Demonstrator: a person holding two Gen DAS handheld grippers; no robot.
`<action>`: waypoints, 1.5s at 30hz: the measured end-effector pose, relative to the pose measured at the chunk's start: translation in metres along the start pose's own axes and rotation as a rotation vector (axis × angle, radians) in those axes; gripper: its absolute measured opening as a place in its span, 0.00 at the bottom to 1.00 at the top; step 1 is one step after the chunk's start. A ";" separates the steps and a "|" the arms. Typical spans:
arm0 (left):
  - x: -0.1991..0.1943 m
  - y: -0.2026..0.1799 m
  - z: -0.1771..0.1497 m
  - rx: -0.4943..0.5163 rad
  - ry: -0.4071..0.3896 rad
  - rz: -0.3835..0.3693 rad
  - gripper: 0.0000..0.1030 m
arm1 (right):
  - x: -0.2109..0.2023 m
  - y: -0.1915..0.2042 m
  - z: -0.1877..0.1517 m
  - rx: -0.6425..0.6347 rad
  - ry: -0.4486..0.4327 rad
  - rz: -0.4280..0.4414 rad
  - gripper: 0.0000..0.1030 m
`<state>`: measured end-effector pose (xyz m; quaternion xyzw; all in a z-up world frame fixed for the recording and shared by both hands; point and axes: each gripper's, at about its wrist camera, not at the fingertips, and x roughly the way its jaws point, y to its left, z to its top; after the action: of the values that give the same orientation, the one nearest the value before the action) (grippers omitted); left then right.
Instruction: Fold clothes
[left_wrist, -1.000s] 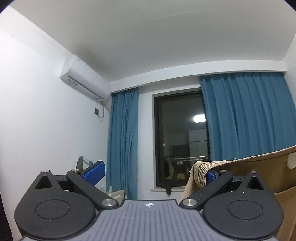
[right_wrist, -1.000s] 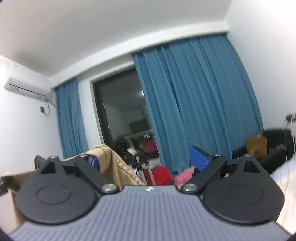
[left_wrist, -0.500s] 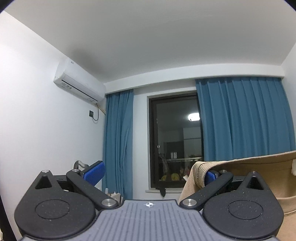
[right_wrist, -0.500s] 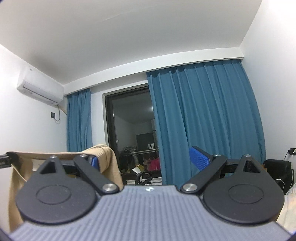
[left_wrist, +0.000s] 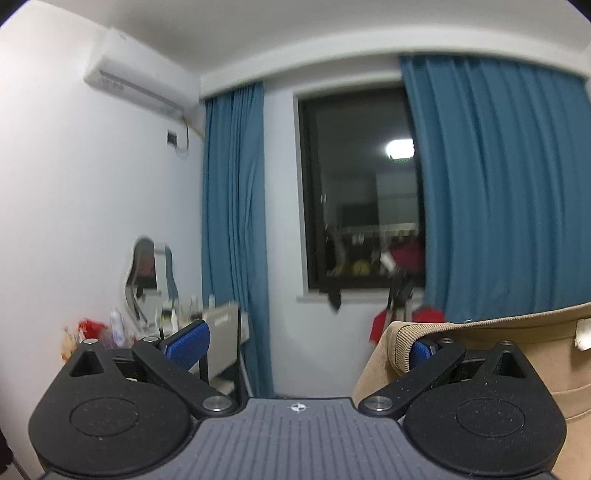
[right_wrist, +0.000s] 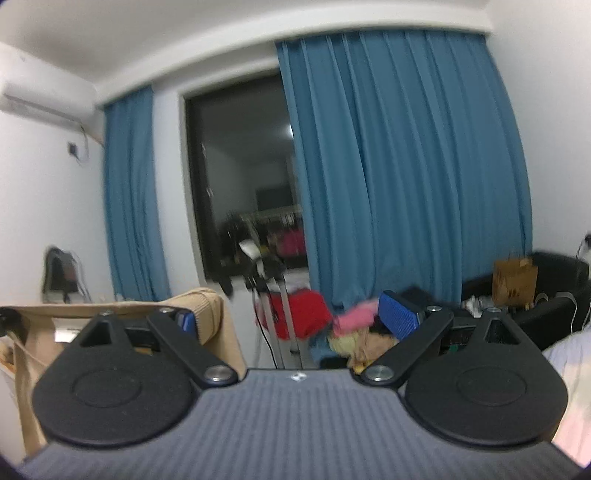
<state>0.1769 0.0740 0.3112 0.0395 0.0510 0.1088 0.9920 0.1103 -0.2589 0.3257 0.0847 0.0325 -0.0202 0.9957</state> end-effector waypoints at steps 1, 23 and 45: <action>0.028 -0.007 -0.012 0.007 0.023 0.003 1.00 | 0.025 0.001 -0.011 0.000 0.030 -0.011 0.92; 0.449 -0.150 -0.366 0.594 0.810 -0.307 0.99 | 0.451 -0.007 -0.326 -0.535 0.954 0.049 0.91; 0.227 -0.041 -0.294 0.033 0.420 -0.286 1.00 | 0.215 -0.031 -0.253 0.086 0.480 0.103 0.92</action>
<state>0.3735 0.1036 -0.0050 0.0246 0.2626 -0.0275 0.9642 0.3082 -0.2544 0.0571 0.1309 0.2630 0.0498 0.9546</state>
